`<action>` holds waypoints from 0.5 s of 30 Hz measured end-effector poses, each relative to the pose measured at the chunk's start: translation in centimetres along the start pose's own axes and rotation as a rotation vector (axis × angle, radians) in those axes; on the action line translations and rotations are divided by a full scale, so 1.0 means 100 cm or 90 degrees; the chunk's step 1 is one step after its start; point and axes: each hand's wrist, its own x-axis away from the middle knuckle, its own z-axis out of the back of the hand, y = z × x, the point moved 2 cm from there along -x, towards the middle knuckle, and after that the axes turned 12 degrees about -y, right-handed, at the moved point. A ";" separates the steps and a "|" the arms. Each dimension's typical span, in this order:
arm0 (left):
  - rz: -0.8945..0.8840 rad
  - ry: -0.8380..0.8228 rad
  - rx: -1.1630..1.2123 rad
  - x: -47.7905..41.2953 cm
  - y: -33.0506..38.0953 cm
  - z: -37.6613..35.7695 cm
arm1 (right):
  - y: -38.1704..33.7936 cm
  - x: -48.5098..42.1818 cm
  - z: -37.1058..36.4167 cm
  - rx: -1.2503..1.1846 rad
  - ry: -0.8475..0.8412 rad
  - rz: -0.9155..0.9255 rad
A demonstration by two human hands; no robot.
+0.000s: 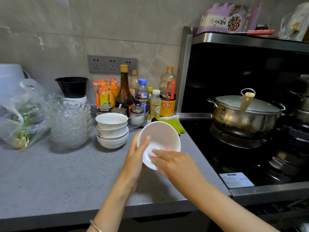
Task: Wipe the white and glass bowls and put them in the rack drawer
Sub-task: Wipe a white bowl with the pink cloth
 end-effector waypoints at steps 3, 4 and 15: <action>-0.033 0.048 0.028 0.004 -0.007 -0.010 | -0.015 -0.007 0.003 -0.069 0.009 -0.093; -0.034 0.061 0.030 0.003 -0.006 -0.009 | -0.016 -0.008 0.003 -0.075 0.008 -0.096; -0.043 0.006 0.012 0.000 0.001 -0.004 | -0.002 0.004 0.002 -0.039 0.052 -0.035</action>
